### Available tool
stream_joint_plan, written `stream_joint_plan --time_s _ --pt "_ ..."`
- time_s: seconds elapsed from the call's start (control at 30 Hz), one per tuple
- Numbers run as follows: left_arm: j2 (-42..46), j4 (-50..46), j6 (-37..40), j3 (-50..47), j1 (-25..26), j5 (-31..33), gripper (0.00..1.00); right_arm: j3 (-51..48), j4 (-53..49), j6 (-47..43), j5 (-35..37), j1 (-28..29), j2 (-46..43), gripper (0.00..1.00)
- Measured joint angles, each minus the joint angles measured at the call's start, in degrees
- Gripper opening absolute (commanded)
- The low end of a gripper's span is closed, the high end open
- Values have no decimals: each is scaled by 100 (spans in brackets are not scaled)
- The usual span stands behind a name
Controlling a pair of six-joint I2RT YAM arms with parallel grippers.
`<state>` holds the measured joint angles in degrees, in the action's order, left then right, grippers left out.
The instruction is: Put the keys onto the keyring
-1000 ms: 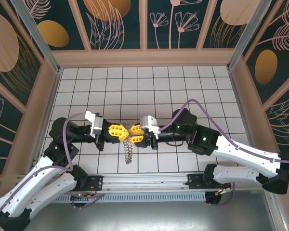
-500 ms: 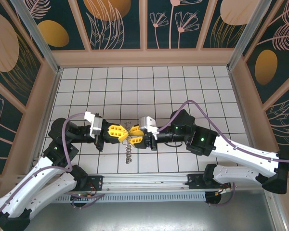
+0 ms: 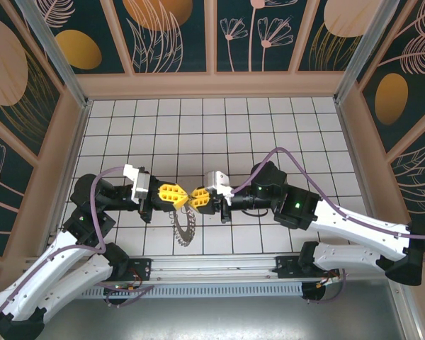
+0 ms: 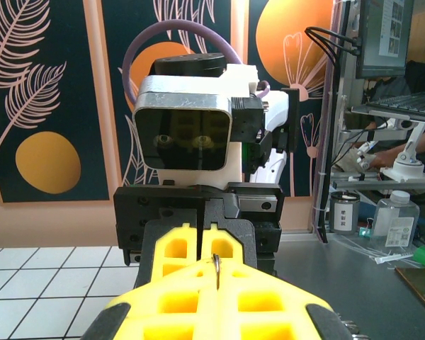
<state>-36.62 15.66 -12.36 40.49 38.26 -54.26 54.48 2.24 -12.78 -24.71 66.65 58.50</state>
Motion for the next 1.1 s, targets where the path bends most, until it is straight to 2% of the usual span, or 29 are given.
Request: stream_joint_plan --time_s 0.53,1.1 --pt "59 -114 26 4 0 72 0 328 -391 2 37 22 170 0" --pt "234 -393 299 13 0 551 0 1110 -1421 122 699 92 356 0"
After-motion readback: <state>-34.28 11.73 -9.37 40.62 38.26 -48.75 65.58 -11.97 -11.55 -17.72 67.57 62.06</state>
